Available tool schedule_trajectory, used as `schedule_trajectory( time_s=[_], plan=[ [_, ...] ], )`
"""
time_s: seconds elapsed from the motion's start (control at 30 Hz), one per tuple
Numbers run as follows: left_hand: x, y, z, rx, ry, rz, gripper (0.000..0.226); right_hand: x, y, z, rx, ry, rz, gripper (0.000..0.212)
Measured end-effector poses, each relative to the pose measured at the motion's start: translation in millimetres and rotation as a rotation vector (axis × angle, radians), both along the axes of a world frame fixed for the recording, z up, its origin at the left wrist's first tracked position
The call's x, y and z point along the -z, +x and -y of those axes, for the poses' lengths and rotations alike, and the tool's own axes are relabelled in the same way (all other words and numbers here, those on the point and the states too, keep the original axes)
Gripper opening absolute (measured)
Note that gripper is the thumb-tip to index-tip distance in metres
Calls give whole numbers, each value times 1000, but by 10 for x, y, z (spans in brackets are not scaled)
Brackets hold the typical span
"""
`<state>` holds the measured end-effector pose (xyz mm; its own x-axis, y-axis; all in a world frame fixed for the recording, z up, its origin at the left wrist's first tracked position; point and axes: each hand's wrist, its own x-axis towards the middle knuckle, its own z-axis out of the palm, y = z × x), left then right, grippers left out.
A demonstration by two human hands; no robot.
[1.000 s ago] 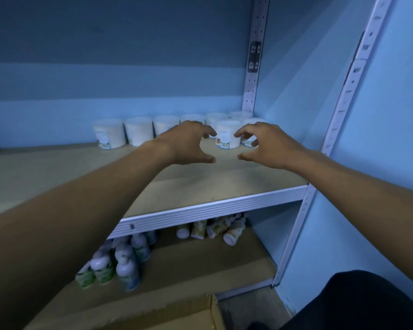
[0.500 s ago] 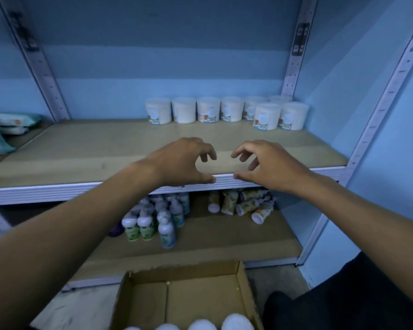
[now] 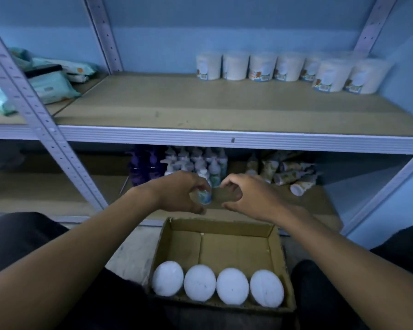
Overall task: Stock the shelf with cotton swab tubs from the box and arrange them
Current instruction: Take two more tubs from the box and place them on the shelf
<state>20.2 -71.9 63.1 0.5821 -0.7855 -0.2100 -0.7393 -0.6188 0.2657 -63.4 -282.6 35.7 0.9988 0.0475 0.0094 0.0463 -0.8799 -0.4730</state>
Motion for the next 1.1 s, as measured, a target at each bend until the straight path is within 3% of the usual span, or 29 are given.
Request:
schedule_trajectory(
  time_s=[0.63, 1.1],
  plan=[
    [1682, -112, -609, -285, 256, -343, 78, 1486, -157, -763, -57, 16, -441, 66],
    [2322, -434, -658, -265, 291, -318, 86, 2190, -290, -1158, -100, -134, -563, 76]
  ],
)
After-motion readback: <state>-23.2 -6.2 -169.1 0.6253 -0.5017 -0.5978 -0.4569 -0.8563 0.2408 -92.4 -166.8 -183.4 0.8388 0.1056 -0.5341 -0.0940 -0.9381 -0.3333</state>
